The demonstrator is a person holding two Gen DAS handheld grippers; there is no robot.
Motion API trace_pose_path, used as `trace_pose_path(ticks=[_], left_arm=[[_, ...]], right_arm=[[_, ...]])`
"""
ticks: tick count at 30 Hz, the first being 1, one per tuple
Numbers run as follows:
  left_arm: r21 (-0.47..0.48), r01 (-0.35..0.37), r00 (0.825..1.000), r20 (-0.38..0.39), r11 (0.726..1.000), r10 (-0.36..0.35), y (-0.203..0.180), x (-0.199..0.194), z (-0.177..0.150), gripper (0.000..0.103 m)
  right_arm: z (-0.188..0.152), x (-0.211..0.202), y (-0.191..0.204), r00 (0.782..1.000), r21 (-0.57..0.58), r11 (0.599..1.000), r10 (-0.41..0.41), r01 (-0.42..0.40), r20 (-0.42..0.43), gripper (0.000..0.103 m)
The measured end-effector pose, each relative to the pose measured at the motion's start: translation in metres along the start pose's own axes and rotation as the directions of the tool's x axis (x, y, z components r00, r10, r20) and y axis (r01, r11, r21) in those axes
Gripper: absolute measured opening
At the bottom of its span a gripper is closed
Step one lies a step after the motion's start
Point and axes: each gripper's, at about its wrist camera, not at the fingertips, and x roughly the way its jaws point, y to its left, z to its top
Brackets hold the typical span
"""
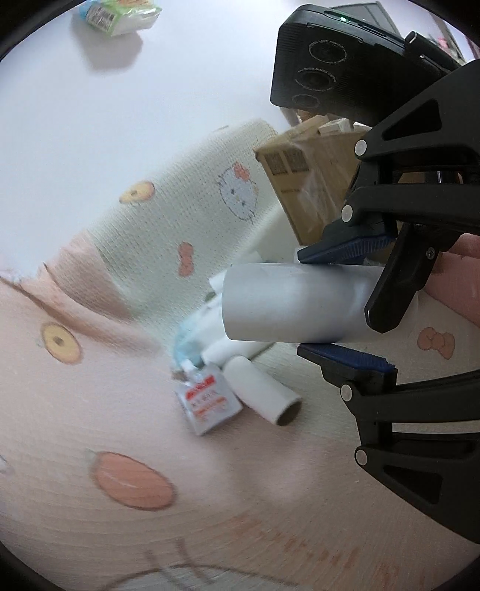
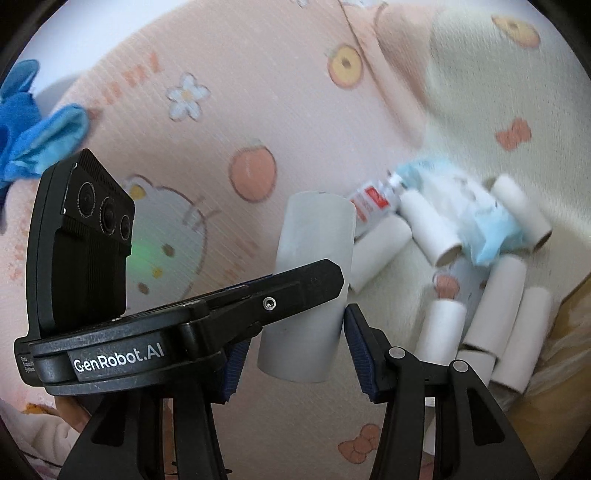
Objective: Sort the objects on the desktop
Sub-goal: 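Lift the held tube with the left tool and carry it over the box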
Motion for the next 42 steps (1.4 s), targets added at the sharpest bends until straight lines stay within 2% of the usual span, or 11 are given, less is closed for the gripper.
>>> trace_pose_path(ticks=[7,12,25,37,42], left_arm=[[0.057,0.005,0.999,0.031,0.998,-0.006,-0.033,-0.018,0.012,0.047],[0.113,-0.027,0.999,0.049,0.993,0.022,-0.062,-0.025,0.022,0.047],[0.269,-0.031,0.998,0.066,0.963,0.014,-0.138,-0.037,0.037,0.047],[0.383,0.008,0.999,0.036,0.924,-0.023,-0.223,-0.012,0.021,0.047],[0.425,0.028,1.0,-0.011,0.905,-0.026,-0.248,0.006,0.009,0.047]], right_arm=[[0.011,-0.025,0.01,0.999,-0.03,0.999,-0.011,0.012,0.049,0.048],[0.015,-0.043,0.015,0.997,-0.041,0.999,-0.018,0.021,0.077,0.048],[0.02,-0.105,0.006,0.983,-0.04,0.999,-0.026,0.034,0.184,0.048],[0.0,-0.175,-0.03,0.954,0.024,0.997,-0.084,0.08,0.288,0.048],[-0.012,-0.196,-0.05,0.946,0.076,0.993,-0.11,0.091,0.305,0.048]])
